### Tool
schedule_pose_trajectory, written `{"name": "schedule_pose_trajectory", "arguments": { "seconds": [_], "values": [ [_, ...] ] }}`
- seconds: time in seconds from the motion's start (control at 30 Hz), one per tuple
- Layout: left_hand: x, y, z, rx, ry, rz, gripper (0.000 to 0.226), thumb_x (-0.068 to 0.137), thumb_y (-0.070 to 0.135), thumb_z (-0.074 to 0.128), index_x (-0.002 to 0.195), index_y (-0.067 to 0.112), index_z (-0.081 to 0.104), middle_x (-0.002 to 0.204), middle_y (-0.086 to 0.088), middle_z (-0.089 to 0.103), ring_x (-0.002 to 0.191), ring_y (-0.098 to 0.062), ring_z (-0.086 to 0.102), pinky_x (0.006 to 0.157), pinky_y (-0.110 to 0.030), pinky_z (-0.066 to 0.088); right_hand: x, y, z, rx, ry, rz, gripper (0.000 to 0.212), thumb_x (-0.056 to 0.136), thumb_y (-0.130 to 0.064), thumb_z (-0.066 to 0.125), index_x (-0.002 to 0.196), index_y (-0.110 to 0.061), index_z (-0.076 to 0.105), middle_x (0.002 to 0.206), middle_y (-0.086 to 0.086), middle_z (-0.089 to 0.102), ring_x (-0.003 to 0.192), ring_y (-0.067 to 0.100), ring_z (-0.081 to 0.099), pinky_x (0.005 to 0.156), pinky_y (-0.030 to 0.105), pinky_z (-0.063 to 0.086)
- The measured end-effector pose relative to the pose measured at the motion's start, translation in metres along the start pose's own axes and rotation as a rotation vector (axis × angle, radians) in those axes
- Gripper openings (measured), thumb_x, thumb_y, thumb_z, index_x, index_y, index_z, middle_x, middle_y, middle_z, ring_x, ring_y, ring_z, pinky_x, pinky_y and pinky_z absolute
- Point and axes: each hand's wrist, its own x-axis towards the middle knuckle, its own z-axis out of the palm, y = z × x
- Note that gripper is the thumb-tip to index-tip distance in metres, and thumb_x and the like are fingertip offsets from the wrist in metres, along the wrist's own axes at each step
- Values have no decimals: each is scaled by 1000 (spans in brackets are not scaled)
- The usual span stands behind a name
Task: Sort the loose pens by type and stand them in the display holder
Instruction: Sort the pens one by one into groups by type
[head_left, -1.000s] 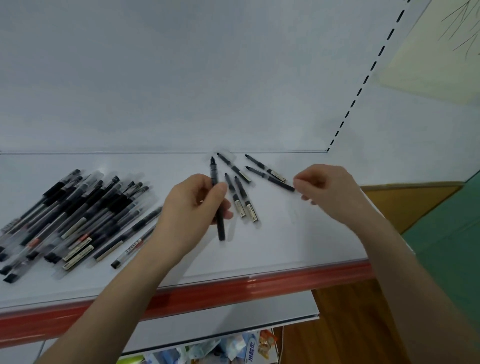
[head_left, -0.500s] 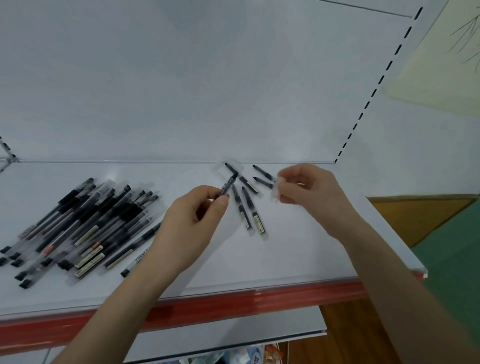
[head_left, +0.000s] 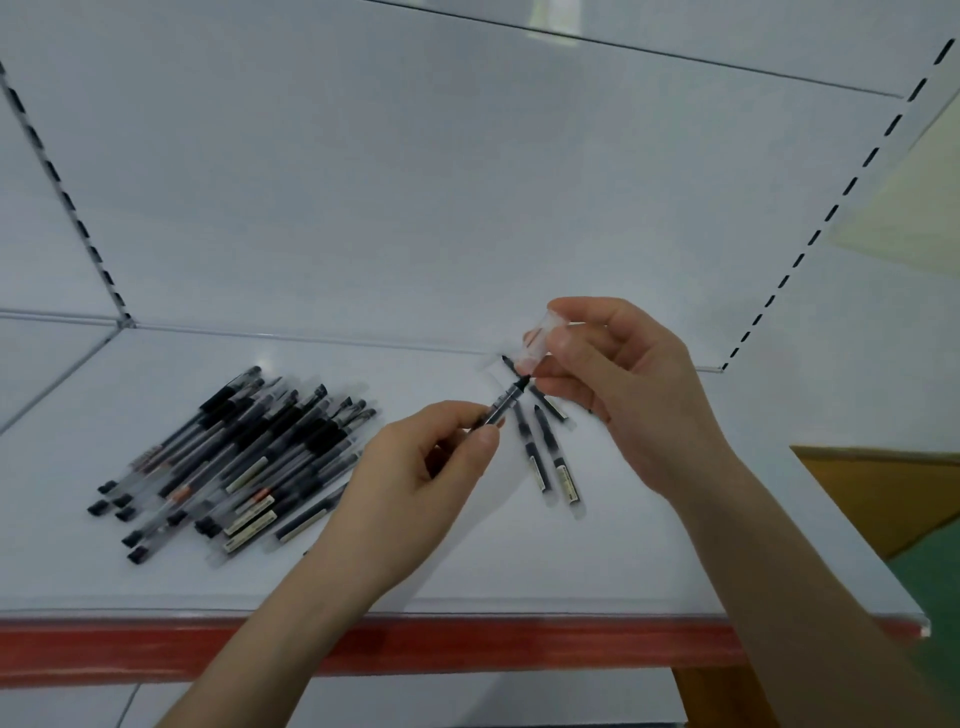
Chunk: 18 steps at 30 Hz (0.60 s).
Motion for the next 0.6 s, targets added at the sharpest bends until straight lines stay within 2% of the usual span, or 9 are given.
{"name": "schedule_pose_trajectory", "arguments": {
  "seconds": [0.23,0.6],
  "values": [
    [-1,-2,-3,-24,4,-20,11,85,22,54,85,24,65,60,7,53,49,-4,39,47,-17,34,0,-1,0,14,-2,-6,15,87,-5,56,94,-17,61,77,2,73,78,17,70,68,21,54],
    [-1,-1,-3,-33,0,-10,11,85,20,55,82,22,66,59,0,50,49,-6,38,48,-19,33,-8,6,6,-24,-68,-3,19,87,-4,55,95,-20,62,80,-2,72,75,11,69,70,21,55]
  ]
}}
